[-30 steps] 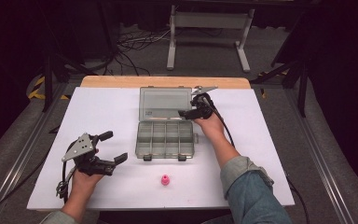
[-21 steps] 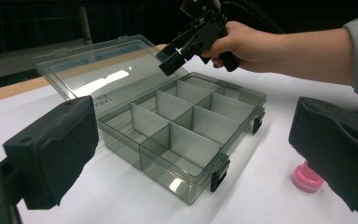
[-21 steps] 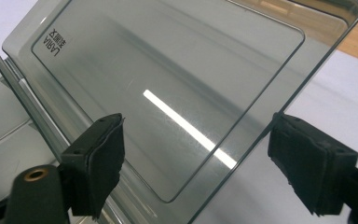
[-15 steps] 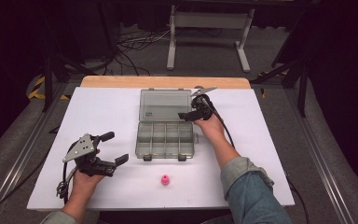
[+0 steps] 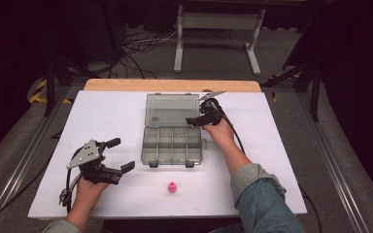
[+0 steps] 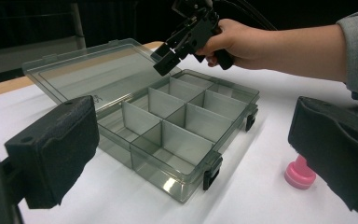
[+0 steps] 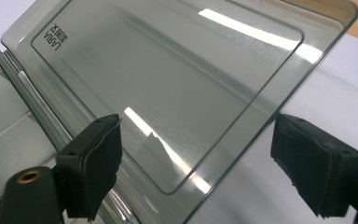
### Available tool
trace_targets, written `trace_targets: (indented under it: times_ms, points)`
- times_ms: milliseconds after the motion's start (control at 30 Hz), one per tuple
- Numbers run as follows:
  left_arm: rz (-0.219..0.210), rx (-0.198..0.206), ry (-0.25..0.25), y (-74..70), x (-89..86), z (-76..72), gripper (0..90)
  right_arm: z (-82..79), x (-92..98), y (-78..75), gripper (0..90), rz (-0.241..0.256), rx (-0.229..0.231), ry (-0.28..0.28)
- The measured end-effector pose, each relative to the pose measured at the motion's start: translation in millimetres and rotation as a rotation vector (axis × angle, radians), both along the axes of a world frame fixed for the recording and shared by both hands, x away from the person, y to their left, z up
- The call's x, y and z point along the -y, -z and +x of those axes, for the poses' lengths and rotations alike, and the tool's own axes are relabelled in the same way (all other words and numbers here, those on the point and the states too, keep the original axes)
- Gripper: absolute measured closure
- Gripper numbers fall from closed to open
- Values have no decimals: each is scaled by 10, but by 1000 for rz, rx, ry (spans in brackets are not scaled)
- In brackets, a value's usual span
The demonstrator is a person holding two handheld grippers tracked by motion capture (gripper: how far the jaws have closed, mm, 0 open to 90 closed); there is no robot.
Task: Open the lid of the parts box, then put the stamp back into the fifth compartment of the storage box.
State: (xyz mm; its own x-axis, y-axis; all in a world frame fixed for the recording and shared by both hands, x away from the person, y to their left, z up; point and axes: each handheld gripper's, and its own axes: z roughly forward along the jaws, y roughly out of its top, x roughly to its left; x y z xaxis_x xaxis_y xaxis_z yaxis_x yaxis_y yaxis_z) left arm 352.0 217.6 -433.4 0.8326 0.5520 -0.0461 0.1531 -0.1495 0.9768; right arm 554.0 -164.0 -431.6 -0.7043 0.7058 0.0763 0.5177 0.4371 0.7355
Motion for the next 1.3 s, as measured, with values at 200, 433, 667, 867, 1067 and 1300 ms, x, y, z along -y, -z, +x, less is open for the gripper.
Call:
trace_targets:
  times_ms: [200, 433, 667, 867, 1067, 1300]
  points:
    - [-11, -9, 7, 9, 11, -5, 27, -57, 42, -89, 179, -7, 25, -17]
    - [-23, -9, 16, -4, 42, -17, 25, -297, 135, -364, 147, 25, 145, -55]
    - [26, -23, 26, -81, 132, -39, 15, -642, 308, -597, 115, 89, 234, -80]
    - [38, -33, 60, -148, 211, -59, 4, -919, 443, -689, 97, 123, 278, -95]
    - [50, -41, 90, -212, 284, -81, 6, -1135, 540, -719, 70, 159, 311, -96]
    - [89, -57, 137, -285, 370, -85, 6, -1406, 694, -659, 51, 217, 368, -96]
